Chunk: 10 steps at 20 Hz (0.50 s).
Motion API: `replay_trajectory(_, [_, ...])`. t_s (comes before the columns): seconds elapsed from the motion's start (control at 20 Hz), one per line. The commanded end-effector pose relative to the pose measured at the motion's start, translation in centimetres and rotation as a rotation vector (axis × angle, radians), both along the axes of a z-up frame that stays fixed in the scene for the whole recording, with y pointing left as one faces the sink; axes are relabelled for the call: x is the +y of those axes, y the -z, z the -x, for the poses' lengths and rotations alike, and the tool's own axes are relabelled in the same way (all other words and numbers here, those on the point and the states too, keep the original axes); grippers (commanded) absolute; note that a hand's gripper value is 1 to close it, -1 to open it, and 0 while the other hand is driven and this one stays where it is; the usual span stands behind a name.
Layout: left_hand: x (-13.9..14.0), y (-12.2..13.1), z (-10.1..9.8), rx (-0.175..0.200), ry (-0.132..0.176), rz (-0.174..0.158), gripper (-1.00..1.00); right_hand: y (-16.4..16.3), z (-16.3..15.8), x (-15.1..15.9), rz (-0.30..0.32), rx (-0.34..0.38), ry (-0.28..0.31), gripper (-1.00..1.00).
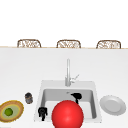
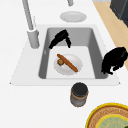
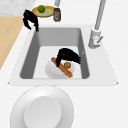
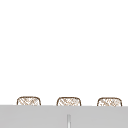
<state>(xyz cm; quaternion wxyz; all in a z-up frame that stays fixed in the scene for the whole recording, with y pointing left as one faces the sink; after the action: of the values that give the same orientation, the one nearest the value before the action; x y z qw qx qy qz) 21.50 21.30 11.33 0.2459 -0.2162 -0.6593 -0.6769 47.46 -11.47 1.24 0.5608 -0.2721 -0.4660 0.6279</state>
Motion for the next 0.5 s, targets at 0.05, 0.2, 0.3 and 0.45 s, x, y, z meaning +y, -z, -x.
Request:
replay_trajectory(0.05, [0.0,0.0,0.0,0.000,0.000,0.000,0.00,-2.2,0.7,-2.0,-0.022,-0.115,-0.047,-1.00])
replay_trajectory(0.2, [0.0,0.0,0.0,0.000,0.000,0.000,0.00,-3.0,1.3,-2.8,-0.041,-0.190,-0.045,-1.00])
replay_trajectory(0.3, [0.0,0.0,0.0,0.000,0.000,0.000,0.00,-3.7,1.7,-3.5,-0.040,-0.240,-0.045,-1.00])
replay_trajectory(0.45, [0.0,0.0,0.0,0.000,0.000,0.000,0.00,-4.5,2.1,-3.8,-0.032,-0.322,-0.024,-1.00])
